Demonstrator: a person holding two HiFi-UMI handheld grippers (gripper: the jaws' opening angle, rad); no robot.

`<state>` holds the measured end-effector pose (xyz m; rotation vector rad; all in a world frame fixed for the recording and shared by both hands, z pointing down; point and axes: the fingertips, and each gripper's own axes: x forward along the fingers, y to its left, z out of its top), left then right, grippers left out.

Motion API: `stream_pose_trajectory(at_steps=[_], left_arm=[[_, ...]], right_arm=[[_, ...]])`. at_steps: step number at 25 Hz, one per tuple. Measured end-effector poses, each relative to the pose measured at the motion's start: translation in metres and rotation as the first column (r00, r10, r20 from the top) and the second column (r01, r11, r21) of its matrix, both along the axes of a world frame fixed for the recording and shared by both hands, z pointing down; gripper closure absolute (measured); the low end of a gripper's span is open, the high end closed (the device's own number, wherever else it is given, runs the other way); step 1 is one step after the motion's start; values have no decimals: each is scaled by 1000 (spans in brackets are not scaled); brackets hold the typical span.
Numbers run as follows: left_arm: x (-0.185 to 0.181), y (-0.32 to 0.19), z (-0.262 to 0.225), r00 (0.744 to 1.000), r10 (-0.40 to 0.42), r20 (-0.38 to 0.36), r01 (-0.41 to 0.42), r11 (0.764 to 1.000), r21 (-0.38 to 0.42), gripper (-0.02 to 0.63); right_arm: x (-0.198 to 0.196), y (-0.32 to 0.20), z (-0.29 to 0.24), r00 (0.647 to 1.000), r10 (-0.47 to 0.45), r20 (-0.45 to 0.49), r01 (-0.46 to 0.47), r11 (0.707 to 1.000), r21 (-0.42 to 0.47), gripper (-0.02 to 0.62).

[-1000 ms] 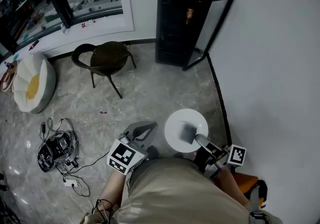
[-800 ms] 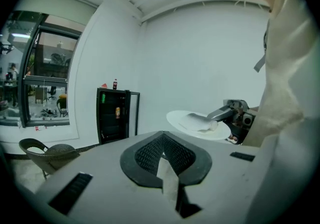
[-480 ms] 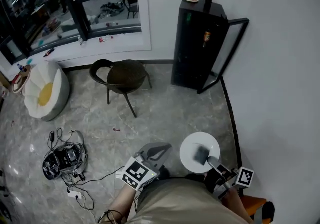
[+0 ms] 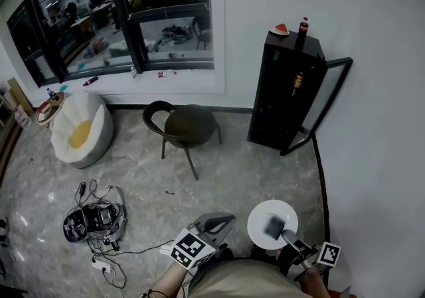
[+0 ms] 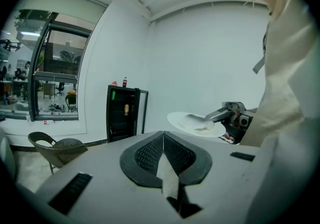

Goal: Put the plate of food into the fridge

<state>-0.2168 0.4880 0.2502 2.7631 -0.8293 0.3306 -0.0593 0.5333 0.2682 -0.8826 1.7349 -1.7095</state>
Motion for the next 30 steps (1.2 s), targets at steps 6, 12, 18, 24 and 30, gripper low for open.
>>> stream_pose_trajectory(at_steps=[6, 12, 18, 24, 30], left_arm=[[18, -18, -2, 999, -34, 21, 34, 999, -9, 595], [47, -47, -7, 996, -38, 76, 39, 999, -8, 595], [87, -74, -11, 993, -30, 118, 32, 999, -12, 595], [126, -98, -22, 992, -39, 123, 35, 999, 32, 595], [164, -112, -14, 989, -10, 149, 11, 1000, -3, 595]], right_arm=[[12, -28, -1, 999, -46, 16, 46, 999, 14, 555], [38, -60, -1, 997, -55, 55, 55, 998, 14, 555], [78, -88, 1, 997, -49, 64, 47, 998, 30, 555], [116, -114, 3, 997, -52, 55, 49, 998, 50, 555], [148, -125, 2, 996, -22, 86, 20, 999, 25, 555]])
